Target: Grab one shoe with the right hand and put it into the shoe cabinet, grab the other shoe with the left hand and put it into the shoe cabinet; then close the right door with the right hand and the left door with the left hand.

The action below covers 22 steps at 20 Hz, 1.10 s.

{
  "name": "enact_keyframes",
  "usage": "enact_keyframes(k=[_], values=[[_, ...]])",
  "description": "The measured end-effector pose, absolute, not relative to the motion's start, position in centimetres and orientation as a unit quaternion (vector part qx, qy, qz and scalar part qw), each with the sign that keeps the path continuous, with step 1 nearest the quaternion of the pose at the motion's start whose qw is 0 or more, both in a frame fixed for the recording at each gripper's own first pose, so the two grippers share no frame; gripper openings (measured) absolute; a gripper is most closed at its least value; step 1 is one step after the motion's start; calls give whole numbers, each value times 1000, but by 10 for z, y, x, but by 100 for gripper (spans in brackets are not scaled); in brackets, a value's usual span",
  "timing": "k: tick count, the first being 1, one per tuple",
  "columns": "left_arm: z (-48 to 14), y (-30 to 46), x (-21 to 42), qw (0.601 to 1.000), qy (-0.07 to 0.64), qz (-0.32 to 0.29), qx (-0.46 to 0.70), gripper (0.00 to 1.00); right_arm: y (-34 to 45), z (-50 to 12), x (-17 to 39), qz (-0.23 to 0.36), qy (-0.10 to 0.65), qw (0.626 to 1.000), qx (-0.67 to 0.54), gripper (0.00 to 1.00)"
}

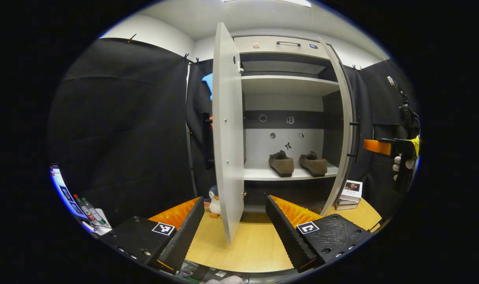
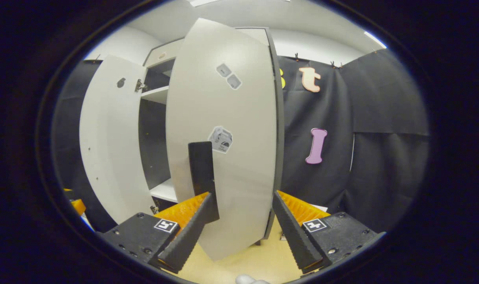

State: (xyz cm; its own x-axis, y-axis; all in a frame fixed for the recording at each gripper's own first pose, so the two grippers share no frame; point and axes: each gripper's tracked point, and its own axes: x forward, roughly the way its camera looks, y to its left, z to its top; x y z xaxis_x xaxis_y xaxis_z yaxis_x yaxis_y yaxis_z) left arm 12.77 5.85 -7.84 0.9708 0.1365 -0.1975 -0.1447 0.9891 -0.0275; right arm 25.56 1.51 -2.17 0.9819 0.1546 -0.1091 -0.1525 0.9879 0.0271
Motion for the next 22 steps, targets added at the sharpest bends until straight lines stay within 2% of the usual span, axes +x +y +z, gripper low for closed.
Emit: enact_keyframes(k=[4,5,6,13,17,18,19,22], values=[[-76,113,138,992,85,89,-9,96,19,-32,208,69,69,995,11,100],[-77,127,144,992,82,91,-8,100,17,-35,194,63,72,995,9,100],[-75,142,152,992,78,95,-6,96,17,-40,179,57,75,996,8,100],[-45,220,222,994,41,98,5,96,11,-86,82,3,114,993,16,100],[-28,226,256,996,28,87,4,96,4,-109,56,-18,145,989,19,100],[-26,224,261,996,24,82,5,100,3,-110,53,-21,149,988,24,100],[-25,222,265,997,25,78,7,96,3,-109,50,-23,150,988,27,100],[-23,208,274,998,31,49,5,96,-2,-106,46,-31,143,989,26,100]])
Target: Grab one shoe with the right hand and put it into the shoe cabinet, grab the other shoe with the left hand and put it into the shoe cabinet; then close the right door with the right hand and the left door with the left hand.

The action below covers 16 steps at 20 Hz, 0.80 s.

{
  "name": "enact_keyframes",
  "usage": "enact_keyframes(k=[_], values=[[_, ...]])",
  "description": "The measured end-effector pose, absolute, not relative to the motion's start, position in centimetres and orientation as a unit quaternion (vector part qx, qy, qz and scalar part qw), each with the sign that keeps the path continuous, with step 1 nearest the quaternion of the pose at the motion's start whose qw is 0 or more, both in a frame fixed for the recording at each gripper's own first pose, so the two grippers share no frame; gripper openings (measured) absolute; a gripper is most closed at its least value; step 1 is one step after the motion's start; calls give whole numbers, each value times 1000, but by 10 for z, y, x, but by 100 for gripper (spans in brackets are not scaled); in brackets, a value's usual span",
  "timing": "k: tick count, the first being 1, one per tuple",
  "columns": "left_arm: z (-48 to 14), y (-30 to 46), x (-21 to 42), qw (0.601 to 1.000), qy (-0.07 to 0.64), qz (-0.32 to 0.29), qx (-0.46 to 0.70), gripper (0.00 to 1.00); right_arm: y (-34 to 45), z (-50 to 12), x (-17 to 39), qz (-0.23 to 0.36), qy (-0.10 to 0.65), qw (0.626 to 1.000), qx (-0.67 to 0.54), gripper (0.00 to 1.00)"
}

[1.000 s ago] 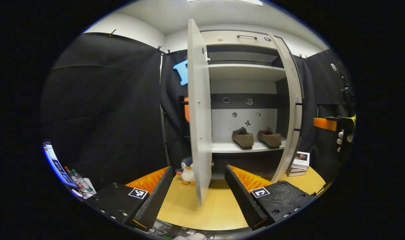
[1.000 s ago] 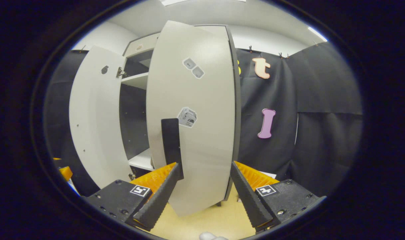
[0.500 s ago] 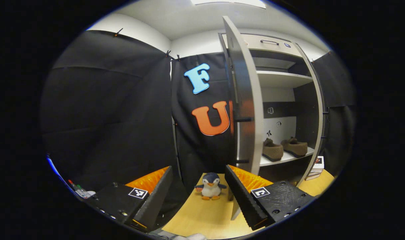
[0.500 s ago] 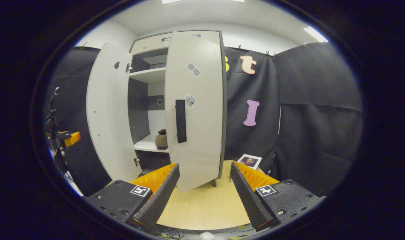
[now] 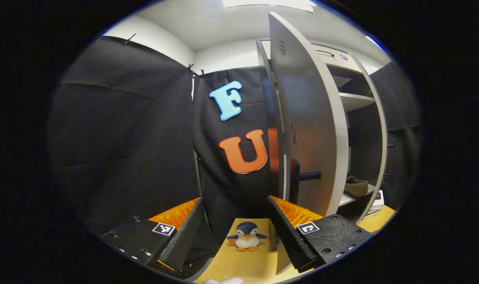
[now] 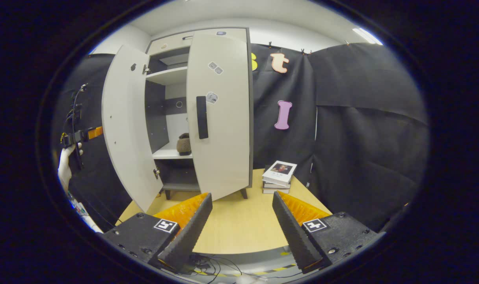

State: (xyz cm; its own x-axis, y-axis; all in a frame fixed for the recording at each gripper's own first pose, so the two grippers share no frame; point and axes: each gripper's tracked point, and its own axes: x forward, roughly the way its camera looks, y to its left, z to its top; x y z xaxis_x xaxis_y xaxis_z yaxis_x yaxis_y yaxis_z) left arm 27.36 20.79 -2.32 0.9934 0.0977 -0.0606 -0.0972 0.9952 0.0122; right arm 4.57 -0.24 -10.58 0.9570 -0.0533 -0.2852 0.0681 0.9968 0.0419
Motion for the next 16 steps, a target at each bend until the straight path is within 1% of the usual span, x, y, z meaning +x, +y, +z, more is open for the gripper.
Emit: enact_keyframes(k=[1,2,4,7,8,9,10,11,12,16], values=[[-23,208,272,998,31,50,9,96,-3,-104,43,-31,142,989,28,100],[-22,208,273,998,26,51,11,93,-3,-102,43,-30,140,989,30,100],[-23,204,271,998,27,48,8,93,-5,-99,42,-29,137,990,29,100],[-23,198,267,998,23,54,35,91,-7,-99,43,-28,138,990,8,100],[-22,195,266,998,22,55,36,100,-4,-96,43,-22,136,990,11,100],[-22,193,266,998,23,56,34,90,-2,-93,44,-16,134,991,14,100],[-22,190,265,998,24,56,28,99,-2,-92,43,-14,133,991,15,100],[-22,187,264,998,25,56,20,99,-3,-90,42,-12,130,991,16,100],[-23,182,264,998,26,54,13,88,-3,-88,42,-11,127,992,17,100],[-21,155,263,999,24,42,17,88,-11,-86,41,-12,126,992,19,100]])
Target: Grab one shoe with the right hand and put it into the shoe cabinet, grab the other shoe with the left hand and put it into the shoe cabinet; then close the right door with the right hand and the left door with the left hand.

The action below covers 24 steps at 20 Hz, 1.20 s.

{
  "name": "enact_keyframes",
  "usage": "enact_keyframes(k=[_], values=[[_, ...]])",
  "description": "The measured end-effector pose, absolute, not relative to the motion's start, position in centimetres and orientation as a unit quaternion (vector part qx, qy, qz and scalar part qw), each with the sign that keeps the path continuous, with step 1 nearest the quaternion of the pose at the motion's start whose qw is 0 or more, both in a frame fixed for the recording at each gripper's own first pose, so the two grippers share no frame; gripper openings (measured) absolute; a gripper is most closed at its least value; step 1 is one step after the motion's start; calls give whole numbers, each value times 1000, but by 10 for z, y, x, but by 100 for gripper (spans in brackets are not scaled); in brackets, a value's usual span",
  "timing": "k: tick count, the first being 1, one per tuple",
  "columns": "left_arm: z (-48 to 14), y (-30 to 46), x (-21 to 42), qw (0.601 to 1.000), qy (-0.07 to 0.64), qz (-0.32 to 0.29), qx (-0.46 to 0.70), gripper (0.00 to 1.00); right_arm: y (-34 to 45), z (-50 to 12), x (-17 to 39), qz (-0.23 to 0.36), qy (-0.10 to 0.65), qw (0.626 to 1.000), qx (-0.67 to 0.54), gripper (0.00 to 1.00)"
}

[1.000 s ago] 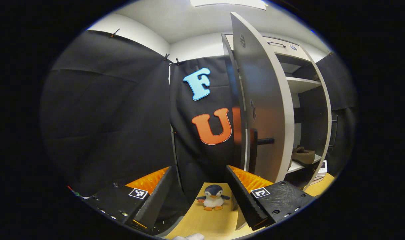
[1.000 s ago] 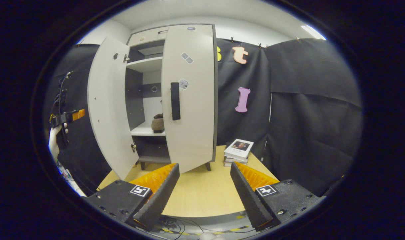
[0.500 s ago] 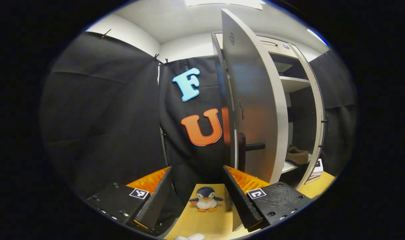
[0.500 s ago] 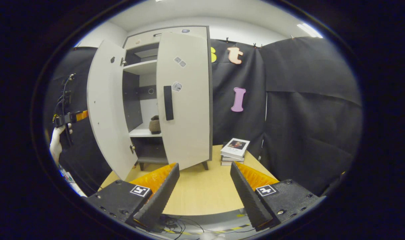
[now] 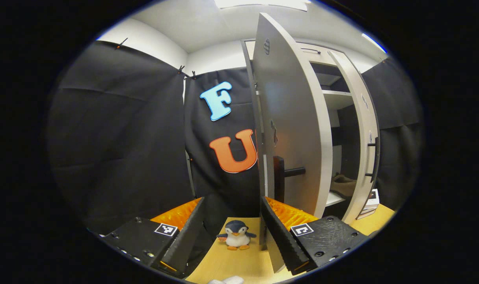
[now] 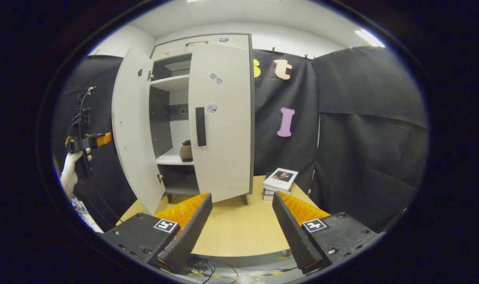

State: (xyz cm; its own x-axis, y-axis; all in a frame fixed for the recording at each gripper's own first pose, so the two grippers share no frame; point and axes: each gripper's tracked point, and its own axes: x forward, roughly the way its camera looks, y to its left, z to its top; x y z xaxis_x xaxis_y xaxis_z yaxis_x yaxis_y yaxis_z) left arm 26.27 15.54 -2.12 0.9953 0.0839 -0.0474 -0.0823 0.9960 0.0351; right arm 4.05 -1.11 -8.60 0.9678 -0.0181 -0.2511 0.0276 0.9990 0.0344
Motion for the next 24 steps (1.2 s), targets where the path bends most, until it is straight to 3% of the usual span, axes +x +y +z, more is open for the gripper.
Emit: enact_keyframes(k=[6,7,8,11,13,14,15,21,22,24], values=[[-19,102,268,1000,23,5,-7,89,-25,-89,39,-13,132,991,24,100],[-18,93,270,1000,23,0,-5,99,-27,-88,38,-14,131,991,24,100],[-17,81,274,1000,24,-8,-1,89,-29,-86,39,-14,129,991,23,100],[-12,51,282,999,25,-23,0,89,-32,-81,40,-10,122,992,23,100],[-11,42,283,999,25,-21,2,97,-31,-76,39,-8,117,993,26,100],[-9,39,281,999,25,-22,0,89,-31,-74,38,-8,114,993,28,100],[-9,39,276,999,28,-21,-4,96,-31,-70,38,-9,110,993,30,100],[-8,44,211,999,38,-24,-13,96,-21,-41,35,-7,74,997,37,100],[-5,44,195,999,35,-28,-15,100,-19,-37,34,-6,69,997,37,100],[-2,46,166,999,30,-29,-12,96,-14,-30,34,-4,59,998,38,100]])
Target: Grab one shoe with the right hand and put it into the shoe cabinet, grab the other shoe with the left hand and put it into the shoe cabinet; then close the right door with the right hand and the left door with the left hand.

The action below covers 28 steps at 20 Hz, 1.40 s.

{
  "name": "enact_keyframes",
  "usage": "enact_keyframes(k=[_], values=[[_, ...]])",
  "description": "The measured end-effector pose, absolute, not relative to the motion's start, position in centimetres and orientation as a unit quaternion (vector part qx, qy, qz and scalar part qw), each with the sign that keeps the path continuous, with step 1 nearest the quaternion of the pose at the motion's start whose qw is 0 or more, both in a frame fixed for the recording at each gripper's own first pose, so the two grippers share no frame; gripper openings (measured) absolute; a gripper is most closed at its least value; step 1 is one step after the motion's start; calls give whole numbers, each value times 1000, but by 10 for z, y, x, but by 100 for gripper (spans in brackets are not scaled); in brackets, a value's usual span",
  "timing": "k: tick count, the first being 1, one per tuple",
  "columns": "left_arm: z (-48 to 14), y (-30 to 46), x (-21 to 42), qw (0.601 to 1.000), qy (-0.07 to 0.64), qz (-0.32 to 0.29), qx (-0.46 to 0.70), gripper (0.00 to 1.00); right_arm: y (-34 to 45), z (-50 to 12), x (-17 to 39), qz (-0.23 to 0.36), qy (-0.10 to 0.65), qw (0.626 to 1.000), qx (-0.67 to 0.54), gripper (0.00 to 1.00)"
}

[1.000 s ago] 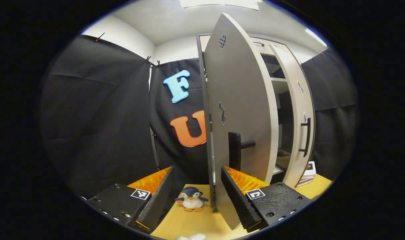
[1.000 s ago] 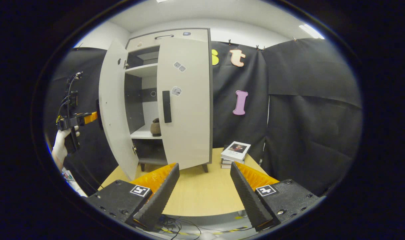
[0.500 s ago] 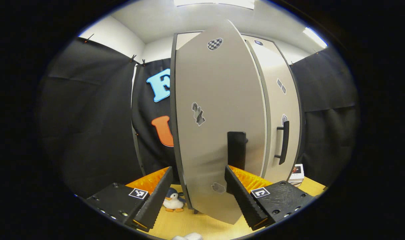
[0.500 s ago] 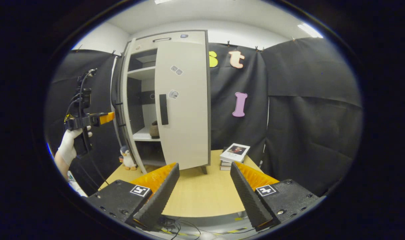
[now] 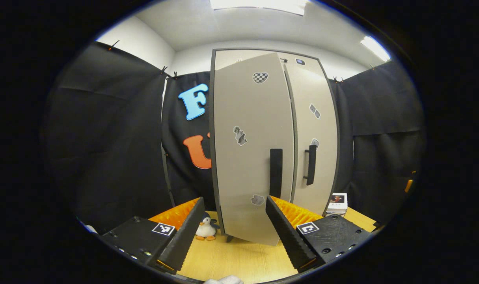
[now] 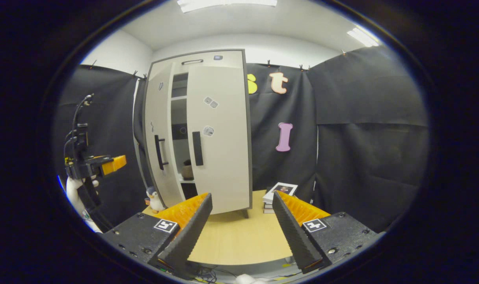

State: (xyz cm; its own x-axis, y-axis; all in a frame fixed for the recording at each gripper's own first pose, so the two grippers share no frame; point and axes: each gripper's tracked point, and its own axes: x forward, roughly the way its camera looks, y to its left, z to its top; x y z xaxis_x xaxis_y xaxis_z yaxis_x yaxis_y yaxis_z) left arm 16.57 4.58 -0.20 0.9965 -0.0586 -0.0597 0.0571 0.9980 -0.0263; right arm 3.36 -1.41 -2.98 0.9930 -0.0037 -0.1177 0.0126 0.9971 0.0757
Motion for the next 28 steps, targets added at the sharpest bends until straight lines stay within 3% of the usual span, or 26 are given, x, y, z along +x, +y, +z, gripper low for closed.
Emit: enact_keyframes(k=[11,28], values=[[-16,37,35,998,43,-49,-22,96,18,-18,14,17,33,999,27,100],[-11,39,34,999,38,-30,-14,96,17,-22,7,16,36,999,26,100]])
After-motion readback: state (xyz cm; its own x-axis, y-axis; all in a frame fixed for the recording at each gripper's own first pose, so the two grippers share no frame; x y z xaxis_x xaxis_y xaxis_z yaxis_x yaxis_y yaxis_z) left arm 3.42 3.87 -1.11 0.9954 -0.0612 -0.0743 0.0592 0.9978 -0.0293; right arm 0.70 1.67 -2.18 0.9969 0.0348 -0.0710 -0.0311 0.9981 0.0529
